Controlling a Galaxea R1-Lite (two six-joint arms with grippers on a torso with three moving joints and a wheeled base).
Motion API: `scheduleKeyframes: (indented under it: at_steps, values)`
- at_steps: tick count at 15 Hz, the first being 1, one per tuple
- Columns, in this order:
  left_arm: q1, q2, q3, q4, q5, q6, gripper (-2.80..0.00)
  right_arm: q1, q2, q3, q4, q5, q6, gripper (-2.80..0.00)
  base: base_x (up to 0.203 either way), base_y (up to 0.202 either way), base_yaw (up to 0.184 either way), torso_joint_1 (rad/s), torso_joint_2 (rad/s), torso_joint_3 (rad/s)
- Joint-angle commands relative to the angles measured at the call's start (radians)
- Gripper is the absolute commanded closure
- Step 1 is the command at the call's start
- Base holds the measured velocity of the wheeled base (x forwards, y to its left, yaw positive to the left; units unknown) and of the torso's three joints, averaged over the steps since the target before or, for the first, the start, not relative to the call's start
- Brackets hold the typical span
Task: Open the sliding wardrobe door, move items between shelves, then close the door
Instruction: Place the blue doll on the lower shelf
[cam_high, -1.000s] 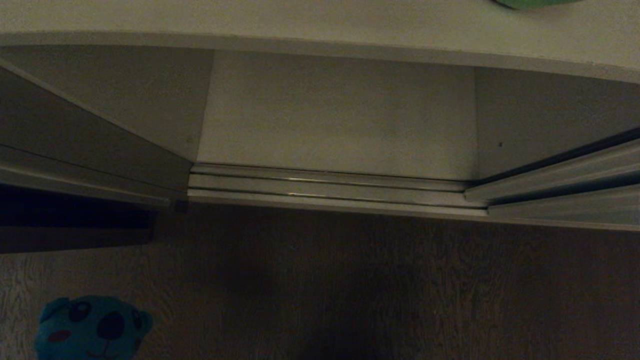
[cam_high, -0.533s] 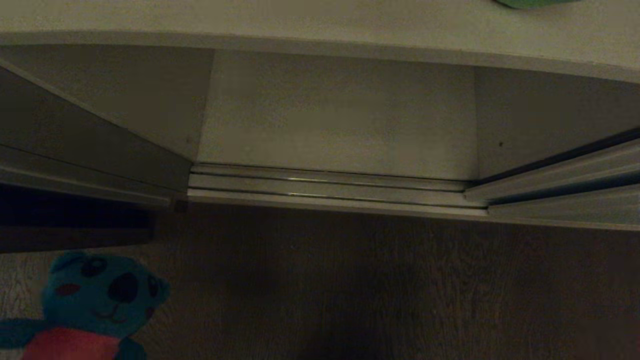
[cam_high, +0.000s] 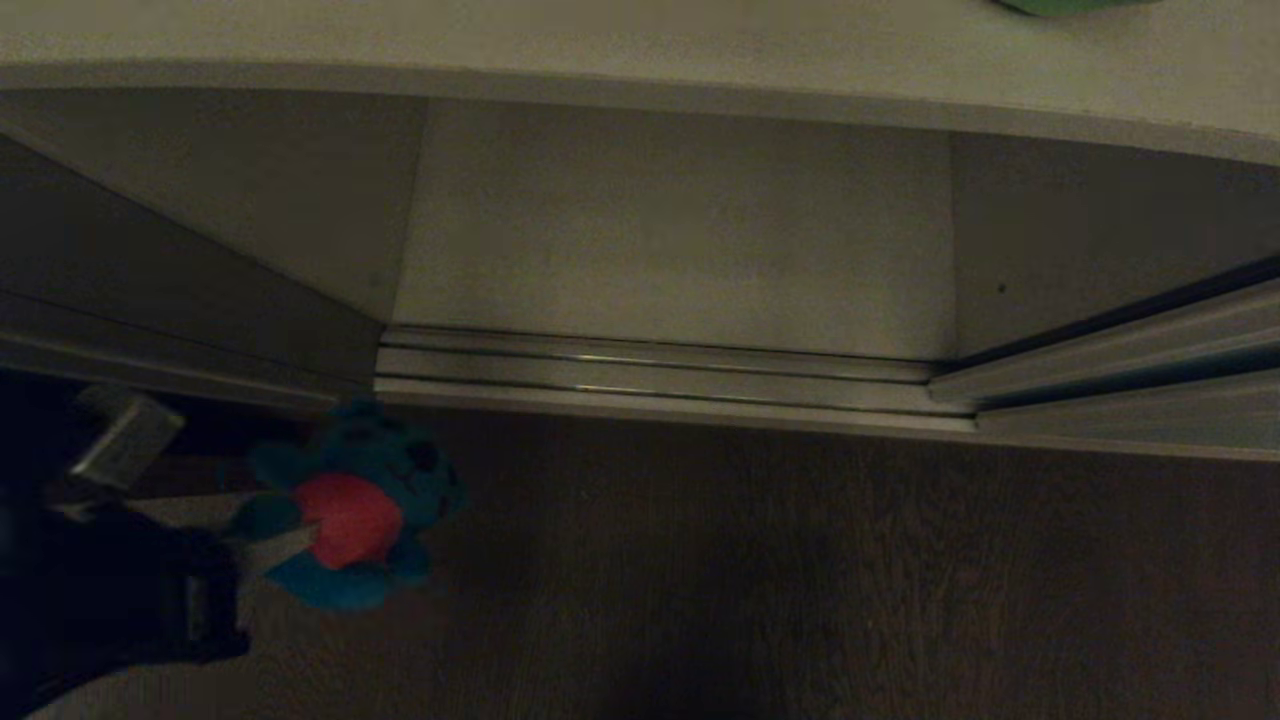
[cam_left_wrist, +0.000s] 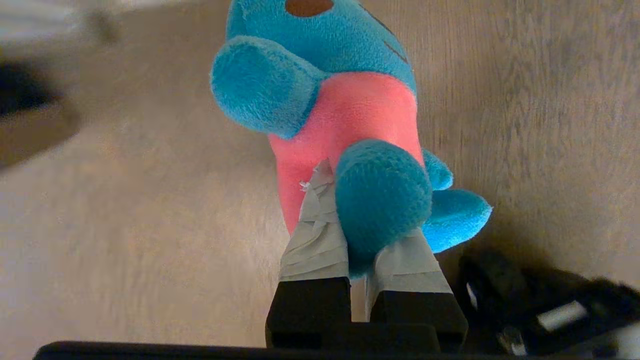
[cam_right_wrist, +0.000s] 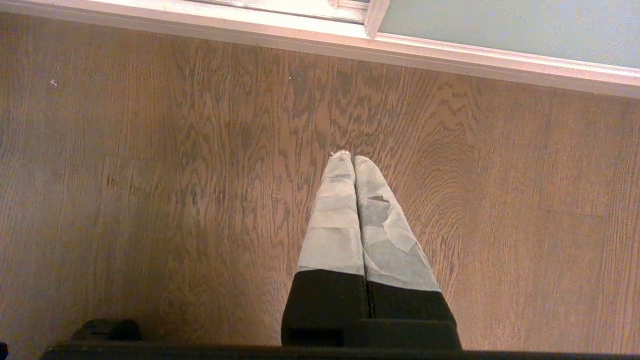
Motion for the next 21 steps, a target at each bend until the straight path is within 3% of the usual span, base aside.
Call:
scheduleKeyframes:
  at_steps: [1,5,8,11,14,21]
  values:
    - [-0.027,0.249,-0.066,-0.107,-0.002,-0.003,0.0,0.0,0.0,0.002,0.0,0.0,-0.001,0.0,0.0,0.0,0.0,0.0,0.0,0.0]
    - [-0.111,0.456,-0.277,-0.265,0.082,-0.09,0.0,0.0,0.0,0.002,0.0,0.0,0.001,0.0,0.0,0.0,0.0,0.0,0.0,0.0]
    - [-0.153,0.564,-0.354,-0.439,0.163,-0.164,0.0,0.0,0.0,0.002,0.0,0.0,0.001,0.0,0.0,0.0,0.0,0.0,0.0,0.0]
    - [-0.173,0.679,-0.425,-0.623,0.239,-0.192,0.0,0.0,0.0,0.002,0.0,0.0,0.001,0.0,0.0,0.0,0.0,0.0,0.0,0.0]
    - [-0.182,0.851,-0.578,-0.774,0.291,-0.2,0.0,0.0,0.0,0.002,0.0,0.0,0.0,0.0,0.0,0.0,0.0,0.0,0.0,0.0]
    - [-0.191,1.183,-0.957,-0.93,0.362,-0.25,0.0,0.0,0.0,0.002,0.0,0.0,0.001,0.0,0.0,0.0,0.0,0.0,0.0,0.0]
